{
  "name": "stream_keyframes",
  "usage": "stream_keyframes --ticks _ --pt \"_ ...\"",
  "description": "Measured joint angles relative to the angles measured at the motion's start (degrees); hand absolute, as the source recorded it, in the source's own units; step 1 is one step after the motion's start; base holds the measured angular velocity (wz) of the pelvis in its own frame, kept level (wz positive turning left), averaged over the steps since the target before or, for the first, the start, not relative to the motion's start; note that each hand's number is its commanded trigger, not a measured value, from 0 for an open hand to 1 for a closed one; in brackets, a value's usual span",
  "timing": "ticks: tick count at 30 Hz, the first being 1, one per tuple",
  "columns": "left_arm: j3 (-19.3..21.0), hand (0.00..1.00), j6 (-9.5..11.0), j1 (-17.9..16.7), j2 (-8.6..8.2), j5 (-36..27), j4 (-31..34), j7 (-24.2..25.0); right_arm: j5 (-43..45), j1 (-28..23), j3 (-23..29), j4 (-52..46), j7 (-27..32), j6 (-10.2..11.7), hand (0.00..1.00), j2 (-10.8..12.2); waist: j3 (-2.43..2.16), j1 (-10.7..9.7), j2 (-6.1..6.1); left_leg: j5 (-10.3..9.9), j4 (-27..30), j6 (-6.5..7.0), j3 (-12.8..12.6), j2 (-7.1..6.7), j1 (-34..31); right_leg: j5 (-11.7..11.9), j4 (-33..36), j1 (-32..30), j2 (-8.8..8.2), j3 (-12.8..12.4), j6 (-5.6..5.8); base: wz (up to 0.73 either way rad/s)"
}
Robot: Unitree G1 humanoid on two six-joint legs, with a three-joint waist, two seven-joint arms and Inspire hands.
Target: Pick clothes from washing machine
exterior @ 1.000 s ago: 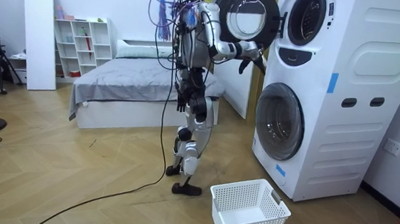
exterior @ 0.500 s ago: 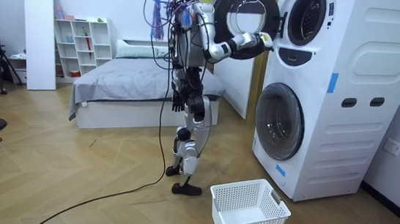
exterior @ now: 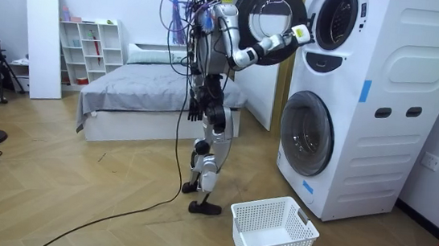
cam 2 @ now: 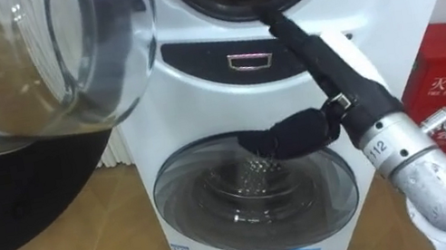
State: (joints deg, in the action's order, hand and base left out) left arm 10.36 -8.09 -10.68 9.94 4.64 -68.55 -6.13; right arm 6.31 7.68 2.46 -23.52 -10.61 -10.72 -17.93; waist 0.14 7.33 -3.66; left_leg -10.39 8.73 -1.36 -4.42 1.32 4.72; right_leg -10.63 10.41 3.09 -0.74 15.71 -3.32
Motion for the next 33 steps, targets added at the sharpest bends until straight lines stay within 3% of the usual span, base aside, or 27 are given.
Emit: stream_keyframes --ticks 10,21,26,28,30,33 --pt "-0.12 0.0 -0.15 -0.02 0.0 0.04 0.05 -0.08 -2.93 0.98 -0.1 0.33 4.99 0.04 0.0 0.42 0.09 -0.59 -0.47 0.0 0.01 0.0 -0.01 -0.03 -0.01 0.01 -0.63 0.35 0.07 0.02 0.02 0.0" --pt "-0.69 0.0 -0.33 0.2 0.0 0.12 0.14 0.05 -5.34 6.75 -0.09 5.21 8.37 0.11 0.0 1.12 0.44 -0.76 -0.55 0.0 0.01 0.0 0.0 0.0 0.05 0.02 -0.54 0.29 0.09 0.03 0.01 0.0" --pt "-1.44 0.0 -0.67 0.49 0.0 0.58 0.03 -0.29 -10.27 8.06 -1.38 5.56 11.75 0.15 0.0 1.86 0.51 -0.2 -0.82 0.0 0.09 0.0 -0.12 0.0 -0.25 0.01 -0.55 -0.02 0.1 -0.04 0.01 0.0" --pt "-1.5 0.0 -0.66 0.48 0.07 0.57 -0.05 -1.26 -11.59 8.08 -1.63 5.56 12.45 0.15 0.0 1.84 0.43 1.06 -1.14 -0.01 0.4 -0.01 -0.17 0.07 -0.15 0.02 -0.48 -0.14 0.27 -0.81 -0.01 -0.17" --pt "-1.46 0.0 -0.71 0.29 0.14 0.52 -0.22 -2.05 -11.78 8.08 -2.48 5.56 13.01 0.18 0.0 1.85 0.38 1.65 -1.48 -0.22 2.24 -0.01 -0.05 0.15 -0.54 -0.03 0.19 -0.1 0.29 -1.47 -0.05 -0.13" --pt "-1.45 0.0 -0.9 0.07 0.11 0.35 -0.18 -2.21 -10.81 8.83 -3.38 7.7 13.1 1.47 0.0 1.98 0.61 2.7 -1.11 -3.26 14.05 -0.09 0.08 1.75 -5.04 -1.04 2.7 -0.05 0.71 -1.92 -0.6 -0.07"
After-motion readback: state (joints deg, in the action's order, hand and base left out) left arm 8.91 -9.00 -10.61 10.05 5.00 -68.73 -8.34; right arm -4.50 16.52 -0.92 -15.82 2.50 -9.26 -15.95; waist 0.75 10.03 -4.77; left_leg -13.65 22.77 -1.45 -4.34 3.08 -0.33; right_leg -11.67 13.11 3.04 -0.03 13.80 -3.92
